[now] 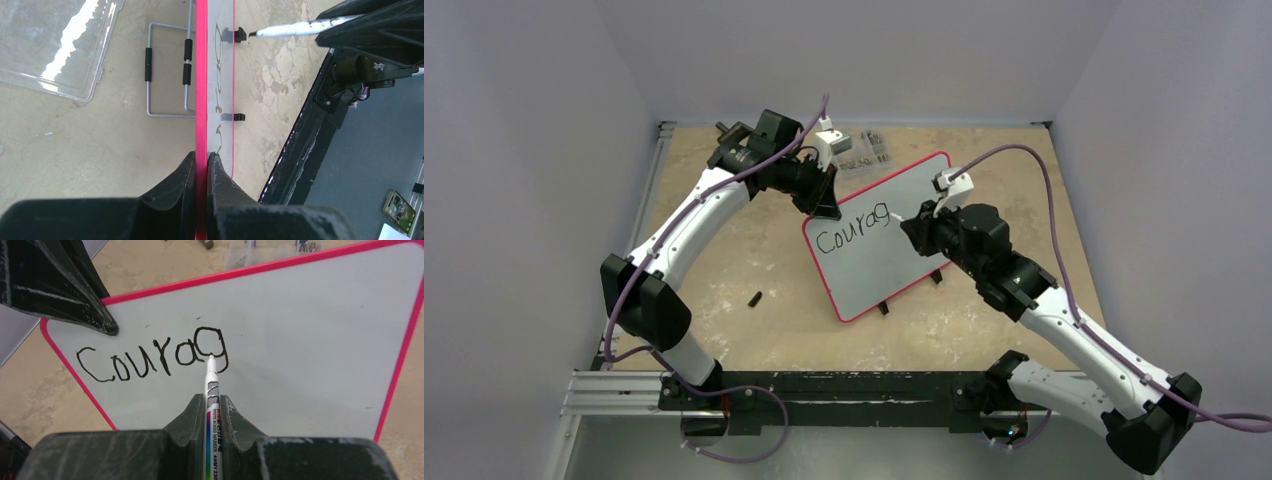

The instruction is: Write a sentence on the whiteboard

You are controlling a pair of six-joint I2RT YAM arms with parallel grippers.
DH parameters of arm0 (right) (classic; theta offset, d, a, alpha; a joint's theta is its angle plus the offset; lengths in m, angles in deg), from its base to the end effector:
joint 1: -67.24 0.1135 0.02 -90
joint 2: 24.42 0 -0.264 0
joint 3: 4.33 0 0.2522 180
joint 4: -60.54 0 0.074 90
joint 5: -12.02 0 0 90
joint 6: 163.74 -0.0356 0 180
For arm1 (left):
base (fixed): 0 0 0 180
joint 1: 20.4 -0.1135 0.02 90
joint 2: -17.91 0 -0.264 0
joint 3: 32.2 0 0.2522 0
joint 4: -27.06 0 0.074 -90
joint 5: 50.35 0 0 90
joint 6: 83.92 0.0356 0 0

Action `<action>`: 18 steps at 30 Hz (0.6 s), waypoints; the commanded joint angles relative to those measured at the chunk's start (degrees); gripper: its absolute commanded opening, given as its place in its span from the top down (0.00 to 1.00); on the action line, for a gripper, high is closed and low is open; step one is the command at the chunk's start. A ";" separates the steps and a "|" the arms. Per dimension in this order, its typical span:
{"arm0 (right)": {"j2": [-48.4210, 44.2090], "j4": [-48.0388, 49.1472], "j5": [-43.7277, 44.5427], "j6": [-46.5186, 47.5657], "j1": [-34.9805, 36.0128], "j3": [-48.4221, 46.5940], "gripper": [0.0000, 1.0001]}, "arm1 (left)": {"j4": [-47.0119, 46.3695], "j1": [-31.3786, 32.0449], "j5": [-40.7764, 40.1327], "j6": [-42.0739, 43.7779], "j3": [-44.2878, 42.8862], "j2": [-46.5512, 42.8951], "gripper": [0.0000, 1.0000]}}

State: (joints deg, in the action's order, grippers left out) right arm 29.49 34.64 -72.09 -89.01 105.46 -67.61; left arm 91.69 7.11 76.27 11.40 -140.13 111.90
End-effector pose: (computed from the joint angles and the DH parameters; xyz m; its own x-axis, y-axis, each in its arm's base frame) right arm 0.1737 0.1321 0.3368 -0.3574 0.0520 -0.9325 -0.4603 0.8590 0.2243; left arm 0.2990 -0.1796 0.3583 -0.6178 0.4057 -0.6736 0.7665 0.5019 -0.4008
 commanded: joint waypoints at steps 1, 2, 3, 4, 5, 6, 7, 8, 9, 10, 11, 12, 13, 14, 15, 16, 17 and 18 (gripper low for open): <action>-1.98 -1.19 6.36 1.76 -0.07 -3.99 1.00 | 0.81 0.93 -4.45 3.31 -0.91 0.40 1.00; -1.62 -1.51 7.19 2.04 -0.07 -4.35 1.00 | 0.81 0.94 -4.38 3.33 -1.00 0.41 1.00; -1.09 -1.64 7.97 2.34 -0.07 -4.62 1.00 | 0.82 0.97 -4.40 3.30 -0.98 0.44 1.00; -0.56 -1.67 8.58 2.45 -0.07 -4.89 1.00 | 0.79 0.97 -4.44 3.28 -1.01 0.43 1.00; -0.08 -1.69 9.05 2.58 -0.09 -5.15 1.00 | 0.78 0.95 -4.33 3.21 -1.01 0.40 1.00; 0.41 -1.40 9.26 2.72 -0.18 -5.29 1.00 | 0.80 0.97 -4.34 3.18 -0.95 0.44 1.00; 0.81 -1.17 9.29 2.79 -0.21 -5.40 1.00 | 0.81 0.95 -4.35 3.16 -1.01 0.40 1.00; 1.32 -0.76 9.23 2.88 -0.22 -5.50 1.00 | 0.81 0.97 -4.31 3.20 -0.95 0.44 1.00; 1.74 -0.51 9.11 2.92 -0.24 -5.50 1.00 | 0.80 0.97 -4.34 3.15 -0.94 0.45 1.00; 2.11 -0.25 9.01 2.88 -0.36 -5.58 1.00 | 0.81 0.93 -4.30 3.19 -0.94 0.40 1.00; 2.56 0.06 8.87 2.96 -0.40 -5.59 1.00 | 0.81 0.93 -4.33 3.19 -0.99 0.40 1.00; 2.85 0.28 8.69 2.98 -0.53 -5.59 1.00 | 0.81 0.96 -4.35 3.09 -0.96 0.40 1.00; 3.13 0.64 8.58 3.01 -0.58 -5.65 1.00 | 0.81 0.96 -4.32 3.04 -0.94 0.40 1.00; 3.42 0.87 8.42 2.98 -0.64 -5.60 1.00 | 0.81 0.92 -4.29 3.05 -0.96 0.46 1.00; 3.54 1.21 8.15 2.89 -0.68 -5.56 1.00 | 0.81 0.95 -4.28 3.03 -0.94 0.41 1.00; 3.75 1.38 7.92 2.88 -0.69 -5.51 1.00 | 0.81 0.97 -4.26 3.06 -0.98 0.40 1.00; 3.98 1.67 7.79 2.82 -0.80 -5.50 1.00 | 0.81 0.97 -4.23 3.05 -0.96 0.40 1.00; 4.12 1.80 7.76 2.87 -0.78 -5.44 1.00 | 0.81 0.96 -4.23 2.96 -1.01 0.41 1.00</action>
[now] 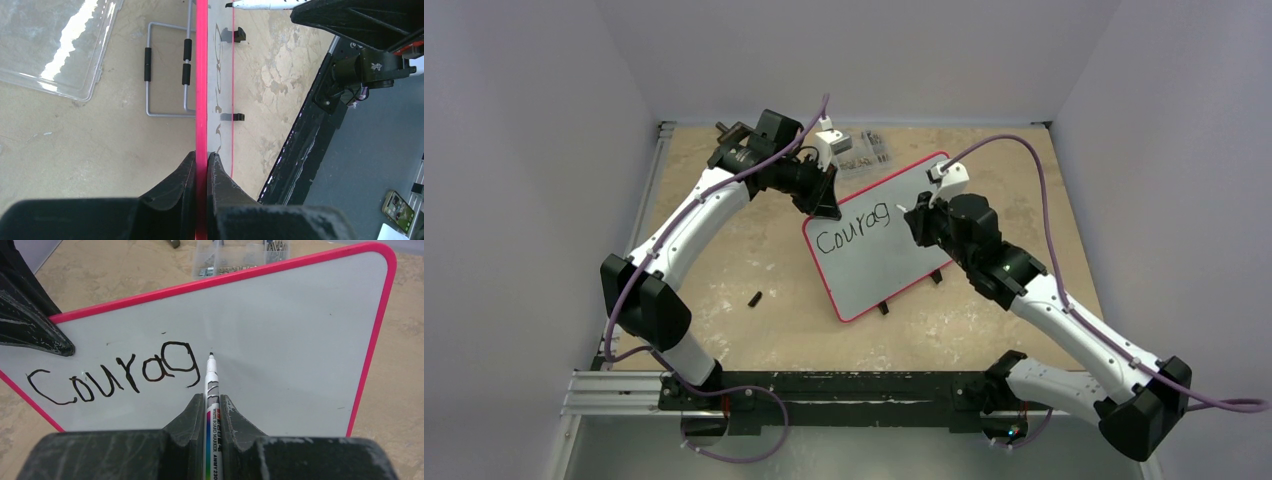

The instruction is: Write a sentence on the whiteboard

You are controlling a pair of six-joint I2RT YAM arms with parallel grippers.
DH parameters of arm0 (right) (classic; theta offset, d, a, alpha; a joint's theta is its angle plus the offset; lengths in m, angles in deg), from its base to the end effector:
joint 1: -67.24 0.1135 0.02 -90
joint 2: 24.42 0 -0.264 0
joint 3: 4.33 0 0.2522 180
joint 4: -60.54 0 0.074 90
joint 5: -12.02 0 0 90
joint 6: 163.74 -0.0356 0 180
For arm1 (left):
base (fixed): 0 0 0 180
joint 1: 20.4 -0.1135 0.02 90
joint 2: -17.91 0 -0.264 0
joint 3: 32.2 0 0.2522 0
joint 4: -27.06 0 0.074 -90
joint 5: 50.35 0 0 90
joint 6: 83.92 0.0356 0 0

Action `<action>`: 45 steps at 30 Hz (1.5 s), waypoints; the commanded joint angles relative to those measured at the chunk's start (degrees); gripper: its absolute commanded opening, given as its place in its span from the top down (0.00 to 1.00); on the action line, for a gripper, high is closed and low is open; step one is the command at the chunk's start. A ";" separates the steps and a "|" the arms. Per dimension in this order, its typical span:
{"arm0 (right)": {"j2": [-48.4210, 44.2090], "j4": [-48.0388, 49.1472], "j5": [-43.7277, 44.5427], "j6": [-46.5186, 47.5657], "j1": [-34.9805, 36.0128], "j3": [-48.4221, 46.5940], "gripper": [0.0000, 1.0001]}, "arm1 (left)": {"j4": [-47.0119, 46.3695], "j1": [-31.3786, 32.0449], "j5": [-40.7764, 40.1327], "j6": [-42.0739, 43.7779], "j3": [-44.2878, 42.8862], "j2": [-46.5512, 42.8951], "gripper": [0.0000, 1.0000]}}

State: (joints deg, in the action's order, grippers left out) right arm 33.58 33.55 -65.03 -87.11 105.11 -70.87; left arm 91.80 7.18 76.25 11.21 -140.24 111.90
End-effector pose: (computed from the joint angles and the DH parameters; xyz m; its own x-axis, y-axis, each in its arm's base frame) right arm 0.1885 0.1365 0.3404 -0.3426 0.0191 -0.9393 -0.3610 0.9204 0.1504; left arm 0.2986 -0.1799 0.3587 -0.6199 0.4048 -0.6722 0.7650 0.5025 -0.4028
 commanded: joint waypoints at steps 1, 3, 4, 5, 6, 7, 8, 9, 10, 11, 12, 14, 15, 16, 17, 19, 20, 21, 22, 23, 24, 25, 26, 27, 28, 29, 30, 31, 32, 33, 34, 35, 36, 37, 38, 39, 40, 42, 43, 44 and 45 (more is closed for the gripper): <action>0.20 3.08 0.60 0.99 -0.50 -2.08 1.00 | 0.70 0.90 -4.18 3.18 -0.87 0.40 1.00; 0.53 3.43 0.46 1.06 -0.67 -1.72 1.00 | 0.65 0.90 -4.10 3.14 -0.89 0.43 1.00; 0.63 3.66 0.32 1.05 -0.77 -1.45 1.00 | 0.62 0.90 -4.16 3.14 -0.88 0.42 1.00; 0.75 3.90 0.14 1.06 -0.88 -1.19 1.00 | 0.61 0.88 -4.05 3.14 -0.90 0.41 1.00; 0.90 4.16 0.00 1.01 -1.03 -1.00 1.00 | 0.61 0.86 -4.03 3.14 -0.91 0.47 1.00; 1.05 4.31 -0.17 0.99 -1.13 -0.82 1.00 | 0.59 0.90 -4.03 3.16 -0.89 0.48 1.00; 1.18 4.53 -0.44 0.94 -1.22 -0.57 1.00 | 0.67 0.90 -4.06 3.16 -0.87 0.51 1.00; 1.38 4.77 -0.61 0.90 -1.23 -0.48 1.00 | 0.61 0.90 -4.06 3.14 -0.86 0.49 1.00; 1.51 4.95 -0.72 0.96 -1.33 -0.27 1.00 | 0.67 0.90 -4.07 3.14 -0.90 0.49 1.00; 1.65 4.95 -0.68 0.92 -1.35 -0.20 1.00 | 0.70 0.90 -4.07 3.14 -0.89 0.63 1.00; 1.68 4.98 -0.72 1.00 -1.45 -0.08 1.00 | 0.70 0.90 -4.03 3.18 -0.84 0.58 1.00; 1.70 5.09 -0.44 1.23 -1.76 0.10 1.00 | 0.64 0.90 -4.02 3.14 -0.90 0.70 1.00; 1.68 5.05 -0.17 1.35 -1.87 0.17 1.00 | 0.69 0.90 -4.07 3.17 -0.89 0.67 1.00; 1.68 5.02 -0.14 1.48 -2.14 0.19 1.00 | 0.69 0.88 -4.02 3.14 -0.86 0.66 1.00; 1.68 4.88 -0.05 1.62 -2.33 0.28 1.00 | 0.70 0.90 -4.02 3.16 -0.82 0.71 1.00; 1.69 4.76 -0.11 1.86 -2.96 0.37 1.00 | 0.78 0.90 -4.07 3.14 -0.90 0.67 1.00; 1.60 4.69 -0.23 1.92 -3.35 0.39 1.00 | 0.83 0.90 -4.03 3.25 -0.84 0.66 1.00; 1.52 4.69 -0.29 1.94 -3.66 0.34 1.00 | 0.78 0.90 -4.04 3.30 -0.83 0.65 1.00; 1.43 4.70 -0.45 2.01 -4.05 0.36 1.00 | 0.75 0.87 -4.05 3.27 -0.90 0.71 1.00; 1.42 4.67 -0.66 2.17 -4.31 0.26 1.00 | 0.77 0.90 -4.04 3.24 -0.85 0.67 1.00; 1.42 4.68 -0.80 2.22 -4.53 0.07 1.00 | 0.78 0.90 -4.00 3.18 -0.90 0.73 1.00; 1.48 4.68 -1.06 2.28 -4.73 -0.14 1.00 | 0.79 0.90 -3.96 3.20 -0.95 0.75 1.00; 1.62 4.71 -1.26 2.37 -4.78 -0.40 1.00 | 0.79 0.98 -3.89 3.14 -0.99 0.75 1.00; 1.78 4.68 -1.51 2.38 -4.81 -0.74 1.00 | 0.79 0.99 -3.87 3.14 -0.99 0.75 1.00; 1.89 4.70 -1.84 2.40 -4.76 -1.18 1.00 | 0.76 0.99 -3.83 3.15 -0.97 0.75 1.00; 2.00 4.80 -2.20 2.38 -4.78 -1.45 1.00 | 0.78 0.99 -3.84 3.14 -0.91 0.75 1.00; 2.17 4.90 -2.69 2.26 -4.78 -1.72 1.00 | 0.81 0.95 -3.90 3.14 -0.97 0.75 1.00; 2.27 5.01 -3.20 2.18 -4.74 -1.92 1.00 | 0.81 1.03 -3.95 3.18 -0.98 0.77 1.00; 2.44 5.17 -3.93 2.04 -4.78 -2.09 1.00 | 0.84 1.03 -3.96 3.15 -0.93 0.75 1.00; 2.55 5.46 -4.51 1.96 -4.74 -2.23 1.00 | 0.87 1.12 -3.93 3.15 -0.99 0.75 1.00; 2.60 5.59 -5.04 1.76 -4.78 -2.31 1.00 | 0.83 1.16 -3.97 3.15 -0.97 0.79 1.00; 2.69 5.78 -5.55 1.68 -4.80 -2.39 1.00 | 0.82 1.21 -3.97 3.14 -0.99 0.80 1.00; 2.77 5.95 -6.14 1.57 -4.74 -2.42 1.00 | 0.82 1.25 -4.07 3.15 -0.97 0.77 1.00; 2.75 6.02 -6.64 1.50 -4.79 -2.42 1.00 | 0.87 1.23 -4.08 3.18 -0.97 0.77 1.00; 2.66 6.19 -7.10 1.43 -4.74 -2.34 1.00 | 0.87 1.25 -4.06 3.14 -0.99 0.75 1.00; 2.62 6.31 -7.38 1.20 -4.73 -2.26 1.00 | 0.87 1.30 -4.06 3.14 -0.99 0.81 1.00; 2.62 6.45 -7.68 1.14 -4.73 -2.25 1.00 | 0.86 1.33 -4.00 3.14 -0.98 0.76 1.00; 2.48 6.74 -8.14 0.91 -4.73 -2.12 1.00 | 0.87 1.34 -4.08 3.14 -0.98 0.84 1.00; 2.47 6.85 -8.45 0.75 -4.73 -2.08 1.00 | 0.87 1.34 -4.08 3.14 -0.95 0.86 1.00; 2.54 6.89 -8.73 0.63 -4.73 -2.16 1.00 | 0.87 1.41 -4.08 3.14 -0.95 0.88 1.00; 2.66 6.94 -9.01 0.55 -4.73 -2.17 1.00 | 0.87 1.42 -4.04 3.14 -1.03 0.92 1.00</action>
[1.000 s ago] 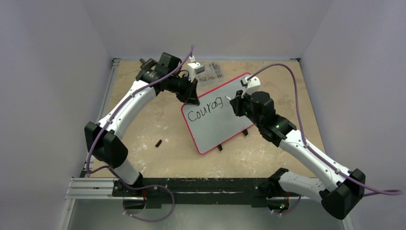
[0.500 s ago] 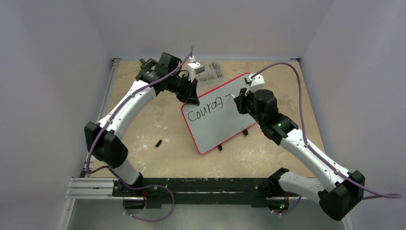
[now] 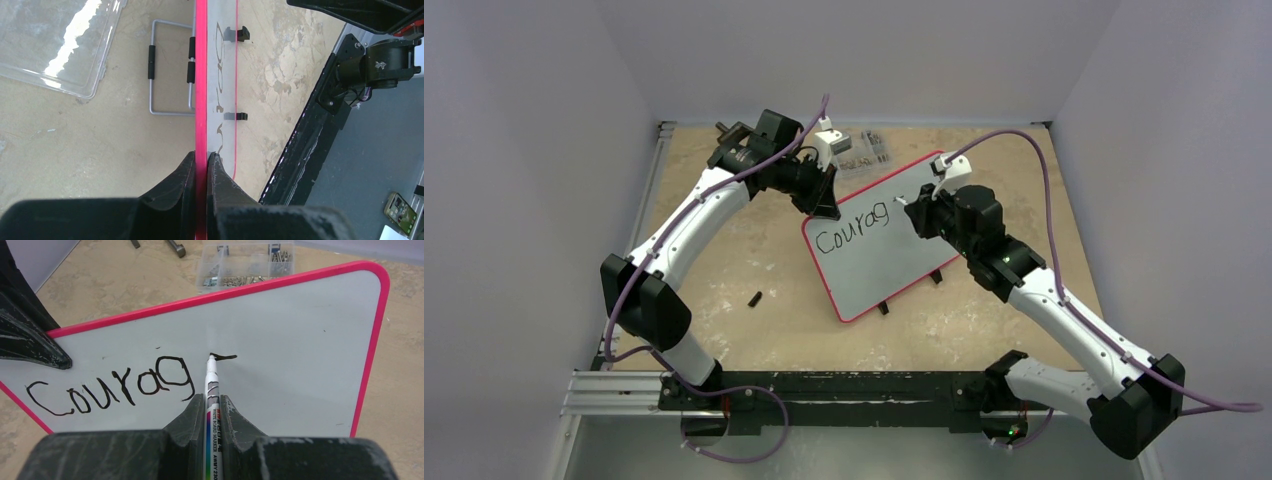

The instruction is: Write a sentence on the whiteboard

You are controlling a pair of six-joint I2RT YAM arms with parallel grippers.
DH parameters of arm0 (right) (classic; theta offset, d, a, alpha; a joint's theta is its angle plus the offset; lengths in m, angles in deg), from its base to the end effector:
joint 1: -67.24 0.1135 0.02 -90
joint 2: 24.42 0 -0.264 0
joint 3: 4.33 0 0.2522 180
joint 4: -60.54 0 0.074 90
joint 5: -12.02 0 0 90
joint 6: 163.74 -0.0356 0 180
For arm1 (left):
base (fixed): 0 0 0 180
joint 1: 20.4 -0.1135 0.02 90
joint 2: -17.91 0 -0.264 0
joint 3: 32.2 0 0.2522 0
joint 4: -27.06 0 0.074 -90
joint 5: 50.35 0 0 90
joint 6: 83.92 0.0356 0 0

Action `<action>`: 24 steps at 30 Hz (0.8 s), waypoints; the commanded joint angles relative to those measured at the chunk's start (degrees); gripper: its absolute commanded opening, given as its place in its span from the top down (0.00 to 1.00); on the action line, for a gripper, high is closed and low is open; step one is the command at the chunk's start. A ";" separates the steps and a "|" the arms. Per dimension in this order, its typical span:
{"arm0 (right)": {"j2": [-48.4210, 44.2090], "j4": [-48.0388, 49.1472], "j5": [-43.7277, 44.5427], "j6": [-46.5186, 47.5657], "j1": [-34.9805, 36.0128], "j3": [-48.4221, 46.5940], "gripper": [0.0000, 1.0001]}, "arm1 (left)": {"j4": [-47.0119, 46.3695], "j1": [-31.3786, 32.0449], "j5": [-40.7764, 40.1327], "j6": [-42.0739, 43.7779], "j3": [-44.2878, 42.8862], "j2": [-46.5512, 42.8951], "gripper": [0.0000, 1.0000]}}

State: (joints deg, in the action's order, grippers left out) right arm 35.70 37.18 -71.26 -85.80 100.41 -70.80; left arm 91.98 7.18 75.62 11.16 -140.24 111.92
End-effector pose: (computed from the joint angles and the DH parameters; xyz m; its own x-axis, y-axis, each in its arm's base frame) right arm 0.2063 0.1298 0.3383 -0.3334 0.0300 -0.9423 -0.3886 0.9063 0.1663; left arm 0.2988 -0.1797 0.3582 -0.6228 0.4062 -0.6687 0.7613 0.5119 -0.3981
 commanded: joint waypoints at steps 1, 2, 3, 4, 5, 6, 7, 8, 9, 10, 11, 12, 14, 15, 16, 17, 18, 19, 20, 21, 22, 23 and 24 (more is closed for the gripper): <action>0.60 3.23 -2.99 -0.74 -0.07 -2.23 1.00 | 0.68 1.42 -3.40 3.18 -1.01 0.84 1.00; 0.61 3.27 -3.15 -0.78 -0.05 -2.16 1.00 | 0.70 1.43 -3.44 3.18 -1.00 0.82 1.00; 0.64 3.19 -3.34 -0.84 -0.05 -2.04 1.00 | 0.67 1.43 -3.45 3.18 -1.06 0.86 1.00; 0.64 3.17 -3.44 -0.83 -0.03 -1.86 1.00 | 0.67 1.43 -3.40 3.22 -1.01 0.83 1.00; 0.55 3.12 -3.53 -0.83 -0.04 -1.56 1.00 | 0.70 1.39 -3.41 3.17 -1.01 0.86 1.00; 0.44 3.04 -3.63 -0.87 -0.07 -1.22 1.00 | 0.70 1.41 -3.38 3.22 -1.07 0.82 1.00; 0.30 3.02 -3.65 -0.93 -0.04 -0.85 1.00 | 0.70 1.41 -3.40 3.21 -1.04 0.78 1.00; 0.08 2.99 -3.77 -1.07 -0.08 -0.34 1.00 | 0.70 1.43 -3.40 3.21 -1.01 0.78 1.00; -0.10 2.99 -3.86 -1.20 -0.05 0.19 1.00 | 0.70 1.39 -3.43 3.18 -1.05 0.73 1.00; -0.35 2.93 -3.99 -1.38 -0.08 0.79 1.00 | 0.64 1.37 -3.42 3.13 -1.00 0.77 1.00; -0.55 2.88 -4.07 -1.51 -0.04 1.53 1.00 | 0.69 1.36 -3.39 3.10 -1.03 0.75 1.00; -0.86 2.79 -4.08 -1.63 -0.06 2.16 1.00 | 0.69 1.40 -3.35 3.15 -1.06 0.74 1.00; -1.69 2.52 -3.98 -2.05 -0.05 3.48 1.00 | 0.70 1.43 -3.36 3.11 -1.05 0.69 1.00; -2.08 2.30 -3.91 -2.22 -0.08 4.02 1.00 | 0.66 1.43 -3.28 3.12 -1.06 0.65 1.00; -2.46 2.19 -3.85 -2.40 -0.05 4.61 1.00 | 0.69 1.43 -3.33 3.14 -1.07 0.62 1.00; -2.82 2.02 -3.76 -2.53 -0.06 5.04 1.00 | 0.70 1.38 -3.34 3.10 -1.06 0.59 1.00; -3.20 1.73 -3.47 -2.64 -0.04 5.41 1.00 | 0.70 1.42 -3.30 3.09 -1.08 0.56 1.00; -3.48 1.43 -2.99 -2.70 -0.03 5.72 1.00 | 0.69 1.41 -3.31 3.09 -1.07 0.59 1.00; -3.65 0.92 -2.30 -2.71 -0.08 5.93 1.00 | 0.68 1.43 -3.30 3.14 -1.08 0.49 1.00; -3.77 0.40 -1.31 -2.77 -0.05 6.02 1.00 | 0.70 1.39 -3.34 3.09 -1.03 0.47 1.00; -3.78 -0.03 -0.24 -2.73 -0.03 5.93 1.00 | 0.70 1.40 -3.30 3.15 -0.99 0.40 1.00; -3.77 -0.43 0.70 -2.74 -0.03 5.73 1.00 | 0.70 1.43 -3.27 3.10 -0.99 0.42 1.00; -3.72 -0.92 1.86 -2.71 -0.10 5.45 1.00 | 0.63 1.43 -3.25 3.05 -0.97 0.43 1.00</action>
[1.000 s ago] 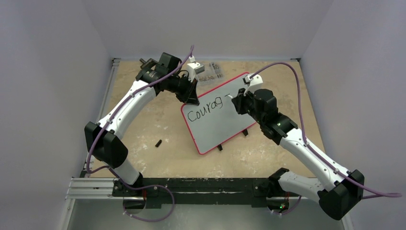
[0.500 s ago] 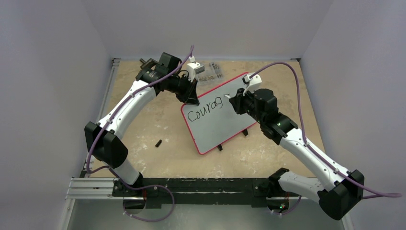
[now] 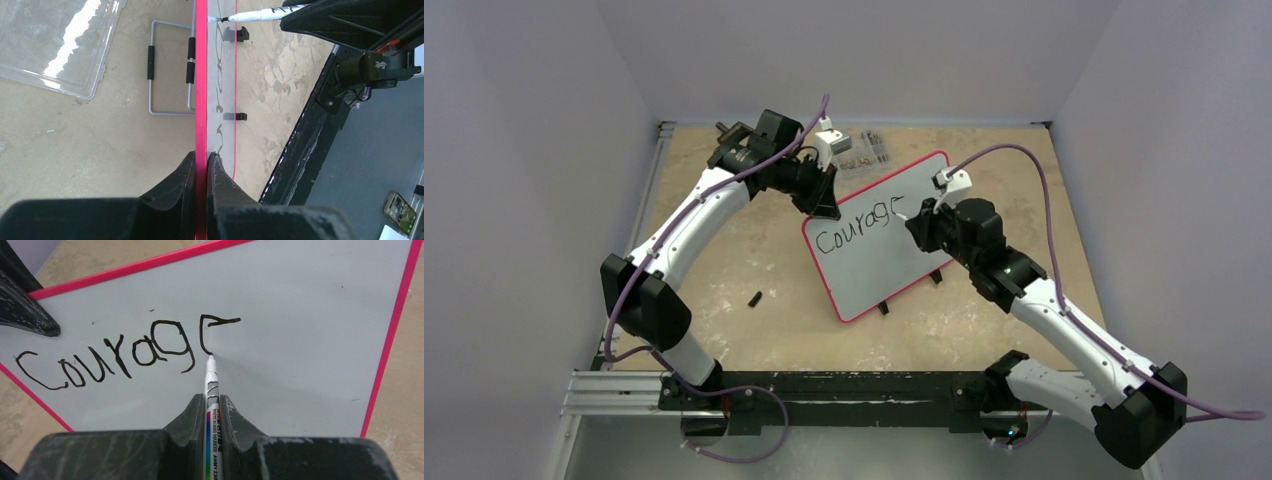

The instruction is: Write a sentence on the whiteboard

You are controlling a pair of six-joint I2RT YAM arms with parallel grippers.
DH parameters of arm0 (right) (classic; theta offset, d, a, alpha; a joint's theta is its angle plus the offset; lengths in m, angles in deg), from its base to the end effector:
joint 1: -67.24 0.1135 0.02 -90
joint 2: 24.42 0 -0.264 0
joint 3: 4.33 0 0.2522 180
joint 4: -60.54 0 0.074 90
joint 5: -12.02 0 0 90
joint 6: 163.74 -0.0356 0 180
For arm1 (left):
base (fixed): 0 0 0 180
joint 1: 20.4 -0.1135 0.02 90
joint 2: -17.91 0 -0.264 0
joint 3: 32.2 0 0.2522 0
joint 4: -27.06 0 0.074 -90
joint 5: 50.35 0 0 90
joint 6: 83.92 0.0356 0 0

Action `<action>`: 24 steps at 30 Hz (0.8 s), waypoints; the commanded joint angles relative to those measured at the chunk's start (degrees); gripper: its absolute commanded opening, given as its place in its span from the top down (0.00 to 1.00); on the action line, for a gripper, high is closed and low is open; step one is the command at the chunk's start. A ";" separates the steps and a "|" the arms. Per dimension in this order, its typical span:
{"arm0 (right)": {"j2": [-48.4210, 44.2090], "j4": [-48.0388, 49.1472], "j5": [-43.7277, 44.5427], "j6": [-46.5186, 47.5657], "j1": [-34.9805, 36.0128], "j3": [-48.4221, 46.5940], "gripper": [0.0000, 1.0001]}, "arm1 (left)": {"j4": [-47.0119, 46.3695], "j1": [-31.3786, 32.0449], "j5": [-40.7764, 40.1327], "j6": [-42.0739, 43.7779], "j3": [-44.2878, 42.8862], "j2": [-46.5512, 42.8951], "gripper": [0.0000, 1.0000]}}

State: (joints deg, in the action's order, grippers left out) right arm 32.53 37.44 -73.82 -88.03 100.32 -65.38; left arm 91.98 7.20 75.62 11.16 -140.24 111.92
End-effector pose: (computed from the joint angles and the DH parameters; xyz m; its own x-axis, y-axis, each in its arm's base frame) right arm 0.1951 0.1240 0.3172 -0.3845 0.0433 -0.9221 -0.4045 0.8900 0.2105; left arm 0.2987 -0.1798 0.3582 -0.6227 0.4064 -0.6687 0.7614 0.5116 -0.3981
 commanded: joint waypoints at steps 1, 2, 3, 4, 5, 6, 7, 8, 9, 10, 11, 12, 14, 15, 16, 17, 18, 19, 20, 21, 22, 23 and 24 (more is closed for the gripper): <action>-0.41 -1.53 5.39 -0.59 0.05 -0.37 1.00 | 0.60 1.39 -3.27 3.01 -0.95 0.34 1.00; -0.24 -1.84 6.29 -0.52 0.03 -0.75 1.00 | 0.61 1.35 -3.14 3.00 -0.91 0.30 1.00; 0.05 -2.14 7.10 -0.51 -0.03 -1.23 1.00 | 0.60 1.36 -3.15 3.00 -0.90 0.29 1.00; 0.29 -2.30 7.88 -0.51 -0.04 -1.76 1.00 | 0.61 1.40 -3.15 3.00 -0.90 0.22 1.00; 0.76 -2.53 8.66 -0.51 -0.05 -2.33 1.00 | 0.61 1.39 -3.10 3.06 -0.86 0.25 1.00; 1.07 -2.64 9.36 -0.42 -0.04 -2.94 1.00 | 0.61 1.38 -3.17 3.08 -0.86 0.18 1.00; 1.43 -2.90 9.99 -0.35 -0.10 -3.88 1.00 | 0.56 1.41 -3.19 3.13 -0.81 0.08 1.00; 1.72 -3.08 10.48 -0.27 -0.04 -4.55 1.00 | 0.51 1.41 -3.26 3.10 -0.73 0.01 1.00; 1.96 -3.19 10.78 -0.18 -0.05 -5.18 1.00 | 0.52 1.39 -3.32 3.09 -0.72 -0.05 1.00; 2.13 -3.27 10.97 0.15 -0.11 -5.78 1.00 | 0.50 1.41 -3.35 3.11 -0.73 -0.06 1.00; 2.13 -3.27 11.03 0.38 -0.12 -6.34 1.00 | 0.34 1.40 -3.36 3.09 -0.66 -0.13 1.00; 1.96 -3.35 11.04 0.54 -0.07 -6.86 1.00 | 0.35 1.41 -3.44 3.08 -0.64 -0.15 1.00; 1.18 -3.97 11.33 0.76 -0.07 -7.86 1.00 | 0.41 1.41 -3.63 3.02 -0.72 -0.15 1.00; 0.54 -4.55 11.41 0.80 -0.05 -8.37 1.00 | 0.36 1.41 -3.82 3.02 -0.73 -0.24 1.00; -0.12 -5.38 11.48 0.77 -0.08 -8.81 1.00 | 0.26 1.41 -4.03 3.05 -0.65 -0.43 1.00; -0.92 -6.10 11.56 0.77 -0.11 -9.25 1.00 | 0.19 1.37 -4.29 2.98 -0.57 -0.68 1.00; -1.80 -6.81 11.27 0.81 -0.04 -9.51 1.00 | 0.13 1.36 -4.63 2.93 -0.48 -0.78 1.00; -2.85 -7.46 10.87 0.76 -0.08 -9.64 1.00 | 0.06 1.35 -5.05 2.93 -0.35 -1.01 1.00; -4.28 -8.17 10.10 0.65 -0.11 -9.74 1.00 | 0.00 1.40 -5.51 2.93 -0.25 -1.16 1.00; -5.22 -8.63 9.21 0.57 -0.04 -9.69 1.00 | -0.09 1.41 -5.86 2.93 -0.14 -1.28 1.00; -6.21 -9.12 8.10 0.55 -0.08 -9.53 1.00 | -0.17 1.41 -6.21 2.93 -0.05 -1.42 1.00; -6.92 -9.50 6.77 0.49 -0.04 -9.33 1.00 | -0.24 1.30 -6.63 2.93 0.01 -1.54 1.00; -7.40 -10.02 5.40 0.49 -0.09 -9.36 1.00 | -0.32 1.32 -6.92 2.97 0.02 -1.65 1.00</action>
State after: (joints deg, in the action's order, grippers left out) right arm 28.44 29.13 -64.66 -87.83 100.30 -71.91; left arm 91.74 7.79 74.98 11.14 -140.33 111.64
